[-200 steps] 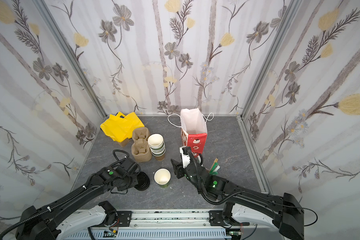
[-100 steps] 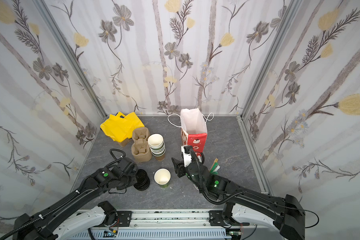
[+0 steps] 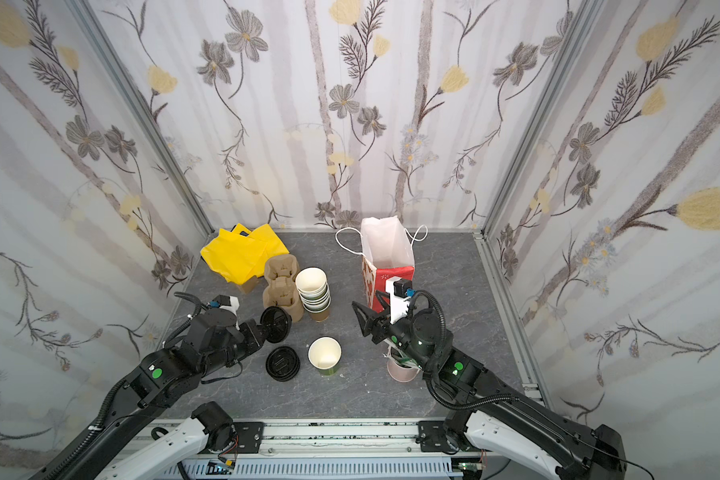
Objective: Pack the takeout coffee
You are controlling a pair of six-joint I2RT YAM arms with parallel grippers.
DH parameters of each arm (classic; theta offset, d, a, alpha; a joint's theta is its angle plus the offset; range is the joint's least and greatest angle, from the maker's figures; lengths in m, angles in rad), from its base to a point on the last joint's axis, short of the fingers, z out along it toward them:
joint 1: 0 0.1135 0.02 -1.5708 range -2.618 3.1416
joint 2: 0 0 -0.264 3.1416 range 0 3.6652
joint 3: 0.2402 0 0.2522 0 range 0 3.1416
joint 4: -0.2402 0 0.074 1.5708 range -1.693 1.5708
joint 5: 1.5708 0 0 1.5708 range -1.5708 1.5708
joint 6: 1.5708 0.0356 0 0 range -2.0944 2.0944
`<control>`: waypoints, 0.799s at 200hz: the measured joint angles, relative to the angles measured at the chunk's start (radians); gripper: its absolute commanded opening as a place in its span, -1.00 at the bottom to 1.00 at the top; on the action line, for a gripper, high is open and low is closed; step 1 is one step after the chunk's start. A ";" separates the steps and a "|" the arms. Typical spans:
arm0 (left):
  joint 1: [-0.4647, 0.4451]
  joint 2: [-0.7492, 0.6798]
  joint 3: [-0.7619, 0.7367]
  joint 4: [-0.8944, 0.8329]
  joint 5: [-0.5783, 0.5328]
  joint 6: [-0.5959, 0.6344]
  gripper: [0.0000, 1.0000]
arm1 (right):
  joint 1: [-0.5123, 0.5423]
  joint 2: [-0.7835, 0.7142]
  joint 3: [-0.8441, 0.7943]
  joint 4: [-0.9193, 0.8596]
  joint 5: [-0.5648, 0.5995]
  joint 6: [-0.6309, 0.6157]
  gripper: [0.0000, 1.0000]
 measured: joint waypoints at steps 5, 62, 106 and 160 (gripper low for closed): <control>0.000 0.001 -0.013 0.039 0.019 -0.009 -1.00 | -0.011 -0.002 0.011 0.001 -0.021 -0.016 0.58; 0.000 0.072 -0.127 0.446 0.301 -0.065 -1.00 | -0.041 -0.118 -0.044 0.137 -0.263 -0.371 0.95; 0.002 0.146 -0.161 0.723 0.537 -0.064 -1.00 | -0.037 -0.171 -0.098 0.172 -0.383 -0.641 0.95; 0.002 0.173 -0.261 1.056 0.735 -0.142 -1.00 | 0.001 -0.113 -0.077 0.166 -0.501 -0.768 0.87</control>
